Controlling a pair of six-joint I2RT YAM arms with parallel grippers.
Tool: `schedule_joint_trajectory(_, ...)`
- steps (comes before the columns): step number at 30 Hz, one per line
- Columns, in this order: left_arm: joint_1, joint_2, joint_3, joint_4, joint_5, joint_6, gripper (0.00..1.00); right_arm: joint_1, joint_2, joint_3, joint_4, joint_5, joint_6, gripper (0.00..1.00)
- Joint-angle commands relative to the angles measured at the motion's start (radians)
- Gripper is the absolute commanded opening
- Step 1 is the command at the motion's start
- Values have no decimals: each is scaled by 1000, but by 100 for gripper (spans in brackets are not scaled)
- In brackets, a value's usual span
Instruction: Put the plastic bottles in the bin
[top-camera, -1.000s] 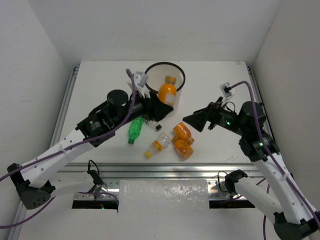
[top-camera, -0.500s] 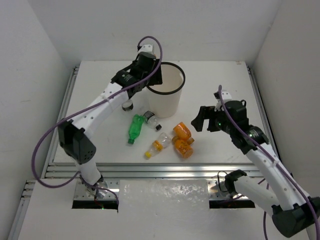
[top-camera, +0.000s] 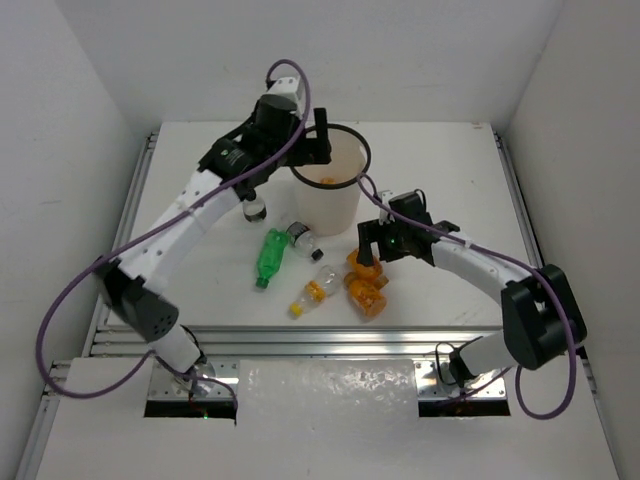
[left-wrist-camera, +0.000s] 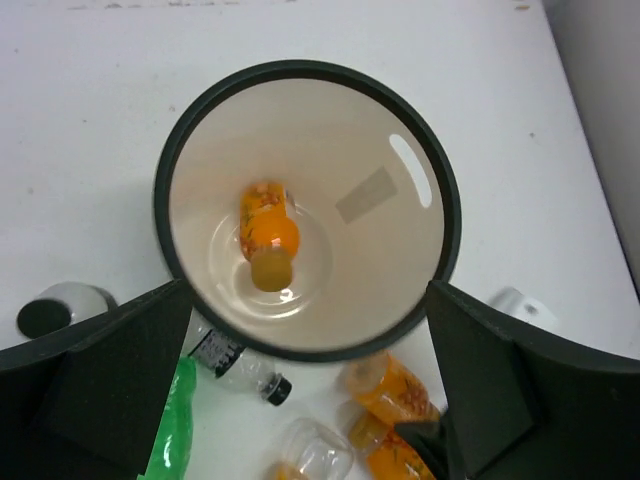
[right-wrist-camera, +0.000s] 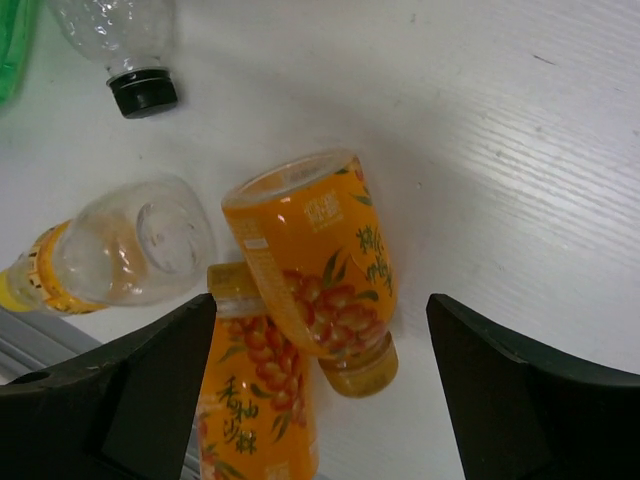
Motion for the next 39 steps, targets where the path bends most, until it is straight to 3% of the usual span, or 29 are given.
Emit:
schedule_joint_trajectory(1,-9,-232,-106,66,0,-20,100,9,47,-11,145,-35,-47,85)
schedule_joint_trajectory(3,-15,-320,-231,107,14,-33,100,9,81,-25,191,-32,-53,74)
schedule_joint_trajectory(7,-26,-561,-454,199,94,-49,100,2,153,-27,218,43,-62,65)
schedule_joint_trajectory(12,-30,-716,-676,238,147,-56,100,-26,143,-34,215,85,-57,63)
schedule_joint_trajectory(19,-33,-848,-899,382,344,-107,100,-57,75,-89,193,111,-28,23)
schedule_joint_trajectory(22,-48,-853,-959,486,453,-127,100,-58,-101,-161,233,91,-2,20)
schedule_joint_trajectory(26,-122,-812,-970,584,539,-135,100,-58,-380,-212,273,-47,7,19)
schedule_joint_trajectory(29,-168,-781,-972,652,585,-138,100,-60,-550,-218,282,-258,5,19)
schedule_joint_trajectory(33,-210,-730,-952,749,616,-153,100,-58,-647,-192,322,-552,53,19)
schedule_joint_trajectory(39,-245,-649,-886,699,528,-145,100,-60,-727,-189,420,-692,153,19)
